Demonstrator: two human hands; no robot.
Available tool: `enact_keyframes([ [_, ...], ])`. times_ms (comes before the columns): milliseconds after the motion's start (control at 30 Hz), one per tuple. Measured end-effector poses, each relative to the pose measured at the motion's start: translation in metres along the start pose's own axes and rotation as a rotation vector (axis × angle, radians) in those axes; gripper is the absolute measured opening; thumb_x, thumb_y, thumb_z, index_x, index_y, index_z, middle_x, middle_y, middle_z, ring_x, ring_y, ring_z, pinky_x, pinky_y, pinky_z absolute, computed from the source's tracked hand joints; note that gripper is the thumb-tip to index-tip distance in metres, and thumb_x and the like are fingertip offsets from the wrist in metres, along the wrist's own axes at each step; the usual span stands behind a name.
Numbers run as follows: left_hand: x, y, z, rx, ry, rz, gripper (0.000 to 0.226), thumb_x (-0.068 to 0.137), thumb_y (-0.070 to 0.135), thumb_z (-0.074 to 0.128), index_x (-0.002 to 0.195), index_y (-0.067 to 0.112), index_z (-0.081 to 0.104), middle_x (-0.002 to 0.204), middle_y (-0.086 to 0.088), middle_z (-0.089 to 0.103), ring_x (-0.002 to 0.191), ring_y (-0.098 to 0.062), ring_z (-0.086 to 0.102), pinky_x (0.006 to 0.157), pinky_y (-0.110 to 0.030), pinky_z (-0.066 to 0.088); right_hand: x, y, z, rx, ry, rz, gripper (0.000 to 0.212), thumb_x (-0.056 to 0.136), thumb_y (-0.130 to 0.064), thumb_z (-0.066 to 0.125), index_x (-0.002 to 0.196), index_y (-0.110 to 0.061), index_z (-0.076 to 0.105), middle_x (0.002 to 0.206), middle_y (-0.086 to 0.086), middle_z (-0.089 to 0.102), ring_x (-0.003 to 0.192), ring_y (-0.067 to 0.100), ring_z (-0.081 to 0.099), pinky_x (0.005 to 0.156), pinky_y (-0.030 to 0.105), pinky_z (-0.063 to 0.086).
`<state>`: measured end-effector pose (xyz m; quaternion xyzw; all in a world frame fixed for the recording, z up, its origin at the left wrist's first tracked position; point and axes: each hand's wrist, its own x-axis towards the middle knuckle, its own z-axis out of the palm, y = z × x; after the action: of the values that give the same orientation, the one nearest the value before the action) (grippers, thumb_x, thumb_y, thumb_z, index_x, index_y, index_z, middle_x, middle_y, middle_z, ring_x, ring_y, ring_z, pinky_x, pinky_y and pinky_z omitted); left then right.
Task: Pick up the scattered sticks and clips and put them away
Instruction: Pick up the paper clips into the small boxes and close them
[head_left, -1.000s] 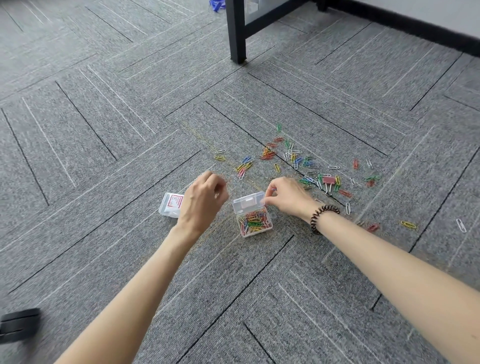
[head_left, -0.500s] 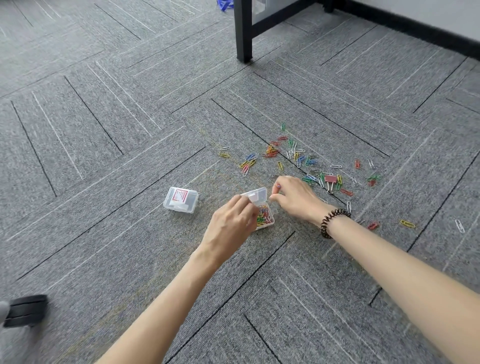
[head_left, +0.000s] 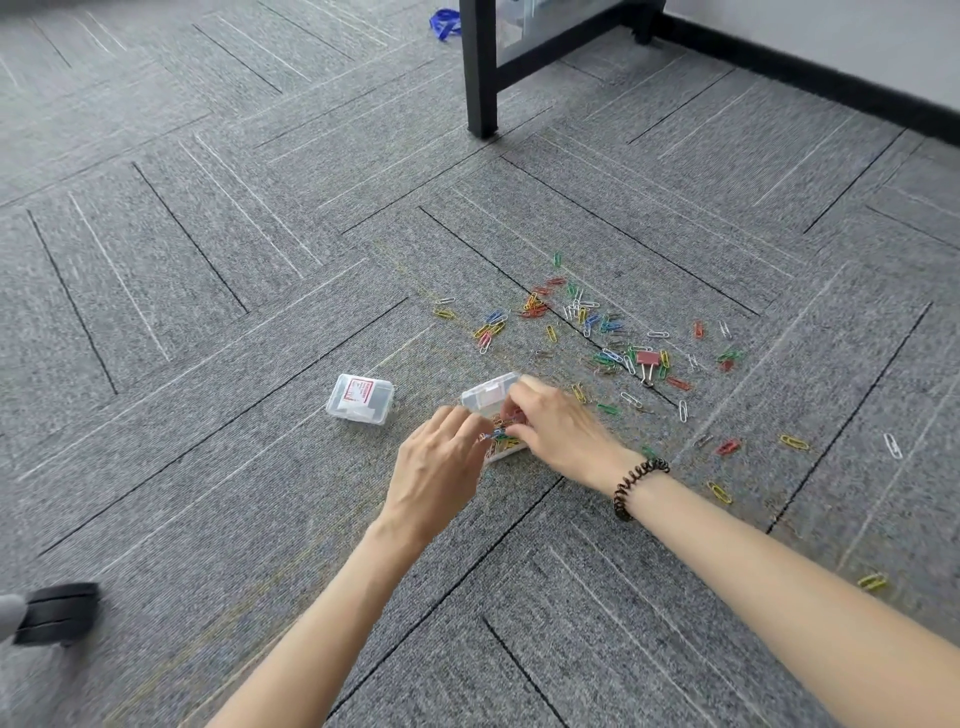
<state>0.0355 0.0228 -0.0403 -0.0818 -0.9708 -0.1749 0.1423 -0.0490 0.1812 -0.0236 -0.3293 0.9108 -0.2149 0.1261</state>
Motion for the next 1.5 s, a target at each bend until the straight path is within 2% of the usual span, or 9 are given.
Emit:
enact_keyframes([
  [100, -0.005, 0.005, 0.0, -0.011, 0.002, -0.019, 0.011, 0.09, 0.018, 0.063, 0.1, 0.016, 0.062, 0.096, 0.004, 0.061, 0.084, -0.012, 0.057, 0.07, -0.028, 0.054, -0.005, 0.001, -0.003, 0.004, 0.016, -0.032, 0.019, 0.089, -0.017, 0.062, 0.105, -0.012, 0.054, 0.104, -0.002, 0.055, 0.085, 0.009, 0.056, 0.079, 0.024, 0.051],
  [267, -0.003, 0.019, 0.006, -0.021, -0.004, -0.008, 0.008, 0.093, 0.021, 0.057, 0.098, 0.016, 0.06, 0.095, 0.003, 0.058, 0.084, -0.014, 0.055, 0.067, -0.031, 0.053, -0.023, 0.015, -0.012, 0.019, 0.061, 0.008, 0.018, 0.09, -0.013, 0.059, 0.107, -0.012, 0.058, 0.103, -0.004, 0.055, 0.074, 0.0, 0.052, 0.069, 0.02, 0.051],
  [367, 0.003, 0.031, 0.013, -0.029, -0.029, 0.014, 0.017, 0.093, 0.027, 0.052, 0.102, 0.017, 0.062, 0.102, 0.004, 0.059, 0.092, -0.013, 0.055, 0.075, -0.029, 0.054, -0.038, 0.032, -0.019, -0.029, 0.068, 0.055, 0.015, 0.09, -0.014, 0.06, 0.105, -0.012, 0.059, 0.099, -0.005, 0.054, 0.066, -0.004, 0.045, 0.058, 0.014, 0.042],
  [667, 0.032, 0.073, 0.045, 0.0, -0.139, 0.075, 0.029, 0.09, 0.029, 0.062, 0.116, 0.019, 0.061, 0.118, 0.004, 0.059, 0.105, -0.014, 0.056, 0.09, -0.032, 0.05, -0.088, 0.092, -0.042, -0.242, 0.091, 0.201, 0.019, 0.09, -0.02, 0.059, 0.108, -0.014, 0.057, 0.106, -0.002, 0.054, 0.08, 0.003, 0.049, 0.064, 0.012, 0.036],
  [833, 0.058, 0.089, 0.055, 0.03, -0.109, 0.059, 0.029, 0.091, 0.023, 0.06, 0.12, 0.017, 0.061, 0.123, 0.0, 0.06, 0.108, -0.016, 0.056, 0.096, -0.032, 0.044, -0.09, 0.117, -0.051, -0.222, 0.192, 0.282, 0.019, 0.088, -0.017, 0.062, 0.106, -0.011, 0.06, 0.105, -0.001, 0.054, 0.077, 0.002, 0.045, 0.052, 0.007, 0.025],
  [1033, 0.079, 0.094, 0.069, 0.009, -0.214, -0.044, 0.052, 0.093, 0.025, 0.057, 0.142, 0.014, 0.042, 0.149, -0.006, 0.039, 0.133, -0.022, 0.039, 0.11, -0.038, 0.035, -0.065, 0.132, -0.059, -0.156, 0.26, 0.297, 0.029, 0.092, -0.017, 0.056, 0.121, -0.013, 0.054, 0.12, -0.001, 0.052, 0.088, 0.002, 0.045, 0.056, 0.006, 0.027],
  [1200, 0.085, 0.092, 0.074, -0.019, -0.188, -0.027, 0.032, 0.092, 0.018, 0.06, 0.124, 0.015, 0.061, 0.13, -0.001, 0.056, 0.115, -0.017, 0.049, 0.087, -0.037, 0.054, -0.03, 0.13, -0.055, -0.146, 0.28, 0.287, 0.033, 0.093, -0.02, 0.055, 0.125, -0.017, 0.054, 0.12, -0.001, 0.056, 0.104, 0.011, 0.052, 0.08, 0.02, 0.042],
  [1367, 0.087, 0.088, 0.08, -0.046, -0.158, 0.003, 0.013, 0.093, 0.016, 0.058, 0.102, 0.013, 0.068, 0.109, 0.002, 0.061, 0.1, -0.013, 0.052, 0.077, -0.033, 0.055, -0.026, 0.135, -0.047, -0.123, 0.315, 0.299, 0.009, 0.089, -0.012, 0.058, 0.098, -0.012, 0.057, 0.102, 0.0, 0.054, 0.093, 0.012, 0.051, 0.074, 0.017, 0.041],
  [1500, 0.1, 0.088, 0.083, -0.065, -0.086, -0.029, 0.028, 0.095, 0.028, 0.055, 0.12, 0.017, 0.058, 0.121, 0.001, 0.055, 0.107, -0.012, 0.049, 0.086, -0.033, 0.053, -0.039, 0.144, -0.053, -0.014, 0.386, 0.356, 0.008, 0.087, 0.0, 0.055, 0.089, -0.007, 0.056, 0.095, 0.003, 0.054, 0.066, 0.009, 0.052, 0.053, 0.011, 0.034],
])
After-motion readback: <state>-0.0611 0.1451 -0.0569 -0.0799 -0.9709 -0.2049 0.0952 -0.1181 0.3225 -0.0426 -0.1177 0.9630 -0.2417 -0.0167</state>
